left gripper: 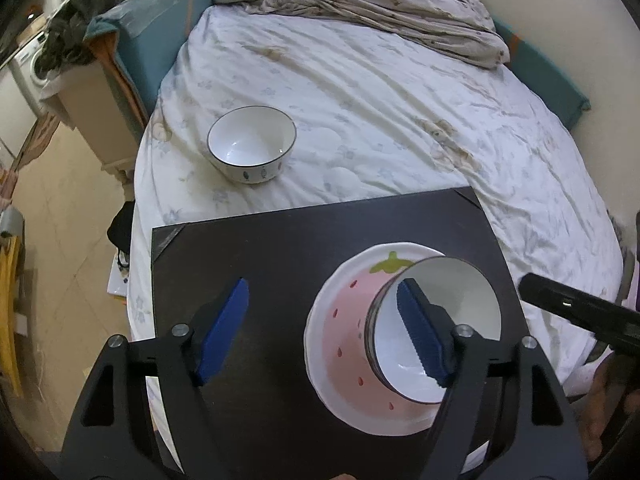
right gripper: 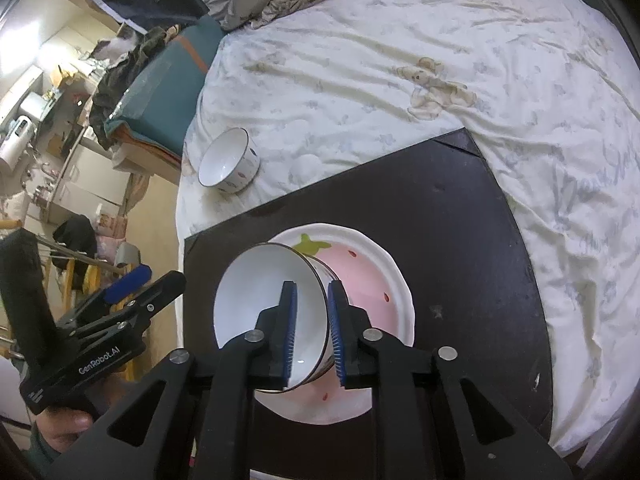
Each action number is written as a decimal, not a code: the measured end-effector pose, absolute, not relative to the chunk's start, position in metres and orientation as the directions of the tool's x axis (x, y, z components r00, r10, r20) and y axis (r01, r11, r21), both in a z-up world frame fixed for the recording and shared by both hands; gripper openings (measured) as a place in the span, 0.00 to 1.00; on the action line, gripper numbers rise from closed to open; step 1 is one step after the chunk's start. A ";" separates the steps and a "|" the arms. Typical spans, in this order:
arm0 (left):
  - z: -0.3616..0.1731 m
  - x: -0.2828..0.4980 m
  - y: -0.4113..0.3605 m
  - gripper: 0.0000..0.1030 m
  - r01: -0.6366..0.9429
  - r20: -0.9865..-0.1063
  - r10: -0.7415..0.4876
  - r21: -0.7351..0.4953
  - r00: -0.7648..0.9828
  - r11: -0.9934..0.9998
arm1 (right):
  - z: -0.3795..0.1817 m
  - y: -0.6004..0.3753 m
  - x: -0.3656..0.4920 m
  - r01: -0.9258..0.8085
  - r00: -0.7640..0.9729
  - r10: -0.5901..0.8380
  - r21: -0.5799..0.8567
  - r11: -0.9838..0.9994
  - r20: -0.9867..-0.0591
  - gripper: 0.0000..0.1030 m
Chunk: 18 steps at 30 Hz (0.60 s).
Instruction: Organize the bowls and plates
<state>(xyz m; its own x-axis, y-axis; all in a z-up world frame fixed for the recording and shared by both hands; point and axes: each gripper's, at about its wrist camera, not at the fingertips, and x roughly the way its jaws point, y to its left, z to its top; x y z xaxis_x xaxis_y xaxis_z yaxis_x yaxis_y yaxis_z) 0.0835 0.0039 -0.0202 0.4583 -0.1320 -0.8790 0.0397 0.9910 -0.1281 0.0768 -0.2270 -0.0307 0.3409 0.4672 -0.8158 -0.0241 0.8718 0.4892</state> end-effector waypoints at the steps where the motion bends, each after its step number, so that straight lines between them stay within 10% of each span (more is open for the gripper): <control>1: -0.021 0.086 0.005 0.72 0.036 -0.880 -0.135 -0.133 0.454 0.990 | -0.030 -0.228 0.077 -0.019 0.346 0.477 0.502 0.864 -0.808 0.42; 3: -0.021 0.088 0.005 0.72 0.038 -0.883 -0.140 -0.137 0.448 0.990 | -0.027 -0.230 0.077 -0.015 0.370 0.482 0.514 0.858 -0.794 0.69; 18: -0.038 0.177 0.066 0.72 -0.084 -0.915 -0.090 -0.133 0.394 0.988 | -0.038 -0.232 0.107 0.021 0.299 0.479 0.507 0.862 -0.826 0.69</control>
<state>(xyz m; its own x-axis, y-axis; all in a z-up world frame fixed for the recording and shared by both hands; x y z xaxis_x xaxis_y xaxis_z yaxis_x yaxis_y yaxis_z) 0.1768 0.0655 -0.0377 0.3942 -0.0902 -0.9146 -0.0836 0.9875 -0.1334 0.1069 -0.2323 -0.0382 0.2987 0.4787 -0.8256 0.0206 0.8616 0.5071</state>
